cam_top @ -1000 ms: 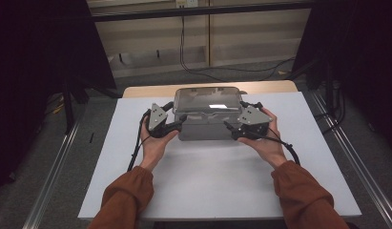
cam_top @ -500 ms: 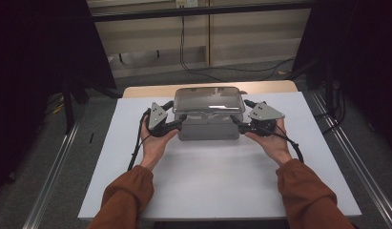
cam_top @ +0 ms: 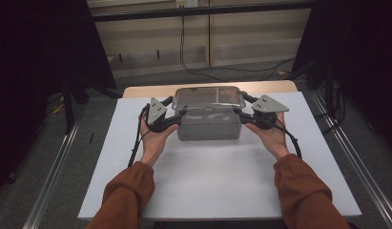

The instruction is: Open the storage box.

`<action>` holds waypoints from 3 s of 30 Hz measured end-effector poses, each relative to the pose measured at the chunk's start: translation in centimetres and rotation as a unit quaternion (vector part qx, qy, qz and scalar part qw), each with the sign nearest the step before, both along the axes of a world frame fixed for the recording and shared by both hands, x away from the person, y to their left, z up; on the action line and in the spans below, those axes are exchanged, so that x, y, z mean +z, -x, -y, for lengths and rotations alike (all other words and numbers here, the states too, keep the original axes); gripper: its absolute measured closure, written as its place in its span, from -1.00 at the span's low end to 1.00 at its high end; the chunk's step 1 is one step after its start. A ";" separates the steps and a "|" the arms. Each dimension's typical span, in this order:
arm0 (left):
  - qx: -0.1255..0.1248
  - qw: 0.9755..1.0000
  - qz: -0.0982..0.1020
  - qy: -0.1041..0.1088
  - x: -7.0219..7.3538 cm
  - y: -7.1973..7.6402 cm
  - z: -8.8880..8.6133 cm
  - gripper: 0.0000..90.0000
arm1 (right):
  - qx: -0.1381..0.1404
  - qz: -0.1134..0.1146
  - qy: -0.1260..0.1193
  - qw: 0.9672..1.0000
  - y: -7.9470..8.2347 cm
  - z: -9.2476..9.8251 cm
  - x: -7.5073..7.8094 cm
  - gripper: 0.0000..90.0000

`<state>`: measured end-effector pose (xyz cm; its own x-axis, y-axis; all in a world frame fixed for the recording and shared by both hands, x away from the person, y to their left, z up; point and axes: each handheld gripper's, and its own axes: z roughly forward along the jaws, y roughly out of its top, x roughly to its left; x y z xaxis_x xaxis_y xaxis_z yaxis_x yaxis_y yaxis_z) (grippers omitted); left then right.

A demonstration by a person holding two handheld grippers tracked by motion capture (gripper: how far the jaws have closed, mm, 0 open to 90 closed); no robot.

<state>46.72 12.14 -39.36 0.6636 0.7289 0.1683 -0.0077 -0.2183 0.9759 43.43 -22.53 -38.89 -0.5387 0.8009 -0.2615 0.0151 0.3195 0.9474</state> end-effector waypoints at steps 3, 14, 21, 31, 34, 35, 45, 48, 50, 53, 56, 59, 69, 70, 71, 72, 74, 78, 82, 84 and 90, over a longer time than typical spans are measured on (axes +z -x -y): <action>0.000 1.000 0.001 -0.001 0.2 -0.2 0.0 -0.21 | 0.003 0.001 -0.010 1.000 -0.2 0.0 0.2 0.02; -0.002 1.000 -0.002 0.000 0.9 -1.1 0.1 -0.13 | 0.011 -0.005 -0.038 0.999 -0.8 0.3 0.5 0.15; -0.004 1.000 0.002 -0.001 1.4 -1.6 0.1 -0.09 | 0.018 -0.009 -0.049 0.999 -1.6 0.5 1.0 0.18; -0.003 1.000 -0.012 0.001 1.7 -3.4 -0.4 -0.05 | 0.019 -0.007 -0.058 0.998 -2.3 0.5 1.7 0.19; -0.001 1.000 -0.012 -0.008 1.7 -3.9 -0.3 -0.05 | 0.020 -0.008 -0.058 0.998 -2.5 0.5 1.7 0.22; -0.002 1.000 -0.012 -0.008 1.7 -4.0 -0.2 -0.04 | 0.021 -0.008 -0.057 0.998 -2.6 0.5 1.8 0.23; 0.006 1.000 -0.015 -0.017 1.4 -5.2 0.0 0.22 | 0.017 -0.004 -0.063 0.998 -3.4 0.4 2.1 0.23; 0.006 1.000 -0.013 -0.017 1.3 -5.4 0.3 0.30 | 0.016 -0.005 -0.065 0.998 -3.6 0.5 2.0 0.23; 0.007 1.000 -0.010 -0.024 1.3 -5.5 0.4 0.32 | 0.014 -0.008 -0.063 0.998 -3.8 0.6 1.9 0.23; 0.006 1.000 -0.009 -0.026 1.3 -5.6 0.4 0.33 | 0.012 -0.010 -0.050 0.999 -4.2 0.6 1.8 0.23; 0.009 1.000 -0.007 -0.022 1.4 -5.7 0.2 0.38 | 0.012 -0.010 -0.056 0.998 -4.8 0.7 2.0 0.23; 0.008 1.000 -0.007 -0.020 1.6 -5.9 0.2 0.39 | 0.008 -0.009 -0.053 0.999 -5.2 0.7 1.9 0.24; 0.010 1.000 -0.012 -0.018 1.9 -6.2 0.2 0.42 | 0.003 -0.019 -0.045 0.999 -6.7 0.7 1.3 0.28; 0.010 1.000 -0.011 -0.018 1.9 -6.3 0.2 0.43 | 0.002 -0.019 -0.049 0.999 -6.8 0.8 1.2 0.28; 0.010 1.000 -0.011 -0.017 1.9 -6.3 0.2 0.43 | 0.001 -0.019 -0.051 0.999 -7.0 0.8 1.1 0.29; 0.010 1.000 -0.012 -0.016 1.9 -6.4 0.2 0.43 | -0.001 -0.019 -0.053 0.998 -7.1 0.9 1.0 0.28; 0.011 1.000 -0.012 -0.013 1.9 -6.5 0.2 0.44 | -0.004 -0.021 -0.054 0.998 -7.3 1.1 0.8 0.28; 0.013 1.000 -0.013 -0.009 2.0 -6.9 0.1 0.46 | -0.006 -0.025 -0.054 0.998 -7.6 1.2 0.4 0.28; 0.014 1.000 -0.013 -0.005 2.2 -7.3 0.1 0.49 | -0.014 -0.024 -0.064 0.998 -8.0 1.3 0.0 0.32; 0.014 1.000 -0.012 -0.007 2.2 -7.4 0.1 0.50 | -0.018 -0.024 -0.067 0.997 -8.3 1.4 -0.2 0.34; 0.015 1.000 -0.012 -0.001 2.2 -7.8 0.1 0.52 | -0.019 -0.024 -0.065 0.997 -8.8 1.4 -0.4 0.41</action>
